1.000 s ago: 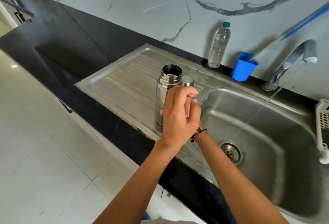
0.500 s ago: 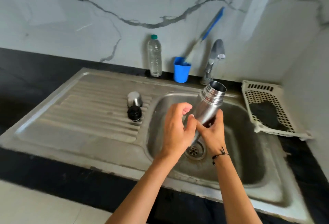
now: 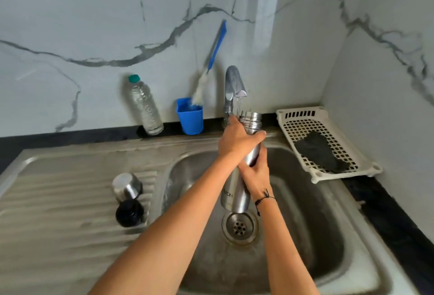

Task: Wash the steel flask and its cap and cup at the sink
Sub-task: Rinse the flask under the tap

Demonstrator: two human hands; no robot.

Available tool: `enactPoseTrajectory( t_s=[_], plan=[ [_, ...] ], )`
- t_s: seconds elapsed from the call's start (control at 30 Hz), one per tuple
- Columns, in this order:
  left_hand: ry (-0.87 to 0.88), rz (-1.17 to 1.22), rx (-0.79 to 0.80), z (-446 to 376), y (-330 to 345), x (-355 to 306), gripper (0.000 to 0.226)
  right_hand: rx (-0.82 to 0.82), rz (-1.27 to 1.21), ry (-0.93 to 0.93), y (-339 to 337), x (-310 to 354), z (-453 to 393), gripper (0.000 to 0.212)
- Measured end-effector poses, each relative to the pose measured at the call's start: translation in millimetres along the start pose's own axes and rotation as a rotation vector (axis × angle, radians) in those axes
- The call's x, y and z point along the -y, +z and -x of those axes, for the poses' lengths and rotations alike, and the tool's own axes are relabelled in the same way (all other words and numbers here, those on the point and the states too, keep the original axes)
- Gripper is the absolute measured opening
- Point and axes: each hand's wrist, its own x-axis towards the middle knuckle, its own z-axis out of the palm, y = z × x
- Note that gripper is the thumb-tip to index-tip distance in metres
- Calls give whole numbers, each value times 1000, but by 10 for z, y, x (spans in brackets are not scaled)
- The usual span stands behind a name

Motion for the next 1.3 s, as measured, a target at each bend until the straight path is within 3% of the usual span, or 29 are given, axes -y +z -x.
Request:
enactPoseTrajectory(
  t_s=[0.1,0.2,0.4,0.53,0.63,0.7,0.77,0.9,0.97,1.03,1.1,1.3],
  plan=[
    [-24,8,-57,-158,-3,-12,74,24,58,0,54,48,-22,77],
    [-69,89,-54,-319,-45,-28,58,23,127,7,76,54,-46,73],
    [-173,413,275,-425,-196,32,26,-44,171,67,79,189,115,52],
    [-183,635,599,-534,-358,69,12,70,-164,188,129,281,122,39],
    [-203,807,718,-574,-413,114,14,215,-399,349,127,268,72,52],
    [-181,802,680,-566,-388,115,12,290,-522,408,72,181,45,70],
    [-152,732,533,-564,-310,95,13,338,-526,418,4,120,56,71],
    [-76,134,76,-486,-93,71,40,269,-163,338,-12,94,92,66],
    [-66,-62,14,-411,-9,91,60,168,123,239,24,91,113,73],
    [-89,-78,25,-381,-8,68,60,74,342,169,36,123,160,82],
    [-136,31,83,-436,-51,30,51,24,354,154,39,143,192,82],
    [-71,559,452,-506,-154,44,15,142,-139,237,-46,155,150,62]
  ],
)
